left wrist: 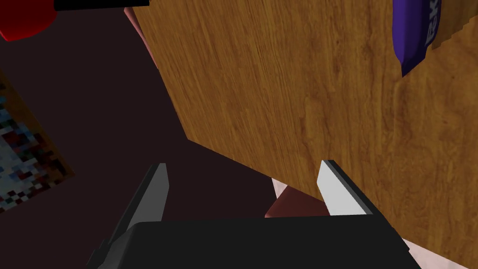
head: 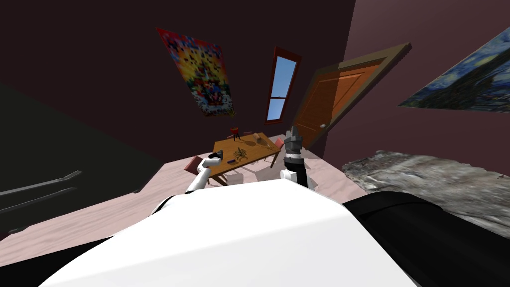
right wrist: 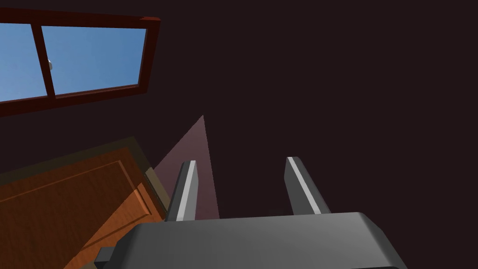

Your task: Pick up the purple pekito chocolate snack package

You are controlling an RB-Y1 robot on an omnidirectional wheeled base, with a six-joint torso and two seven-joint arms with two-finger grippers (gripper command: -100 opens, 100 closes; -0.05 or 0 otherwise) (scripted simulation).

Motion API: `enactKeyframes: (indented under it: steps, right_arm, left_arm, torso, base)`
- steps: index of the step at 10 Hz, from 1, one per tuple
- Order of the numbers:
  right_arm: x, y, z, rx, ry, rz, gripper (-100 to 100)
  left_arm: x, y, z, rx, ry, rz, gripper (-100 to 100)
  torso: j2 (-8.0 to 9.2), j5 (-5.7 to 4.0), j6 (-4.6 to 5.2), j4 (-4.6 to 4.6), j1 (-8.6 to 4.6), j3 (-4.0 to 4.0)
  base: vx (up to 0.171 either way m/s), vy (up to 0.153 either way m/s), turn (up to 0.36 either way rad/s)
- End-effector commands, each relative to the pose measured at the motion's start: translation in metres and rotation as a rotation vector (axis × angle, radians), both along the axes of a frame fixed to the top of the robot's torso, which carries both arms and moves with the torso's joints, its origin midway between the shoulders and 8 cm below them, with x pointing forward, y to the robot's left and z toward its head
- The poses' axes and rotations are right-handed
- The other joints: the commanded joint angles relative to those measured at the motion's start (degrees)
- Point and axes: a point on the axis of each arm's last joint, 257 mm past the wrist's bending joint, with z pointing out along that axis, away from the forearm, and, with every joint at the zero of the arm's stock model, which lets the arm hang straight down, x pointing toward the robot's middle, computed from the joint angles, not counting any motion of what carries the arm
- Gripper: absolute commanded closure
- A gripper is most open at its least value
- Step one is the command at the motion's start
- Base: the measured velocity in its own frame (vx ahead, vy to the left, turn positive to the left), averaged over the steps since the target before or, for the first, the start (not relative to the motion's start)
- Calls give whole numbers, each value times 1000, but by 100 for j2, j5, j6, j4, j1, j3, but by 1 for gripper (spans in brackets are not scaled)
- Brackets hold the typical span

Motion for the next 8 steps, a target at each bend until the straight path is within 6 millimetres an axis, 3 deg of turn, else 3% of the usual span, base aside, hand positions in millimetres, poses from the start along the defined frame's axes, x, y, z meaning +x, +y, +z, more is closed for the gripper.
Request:
enactKeyframes:
  steps: [1,8]
  right_arm:
    - [0,0,0,0,0,0,0]
    - [0,0,0,0,0,0,0]
  left_arm:
    - [-3,4,-11,-30,59,28,-100]
    - [-39,7,-67,-117,302,123,-100]
  torso:
    - [0,0,0,0,0,0]
    - [3,0,-1,1,2,2]
  base:
    - [40,-5,-32]
    - [35,-4,-18]
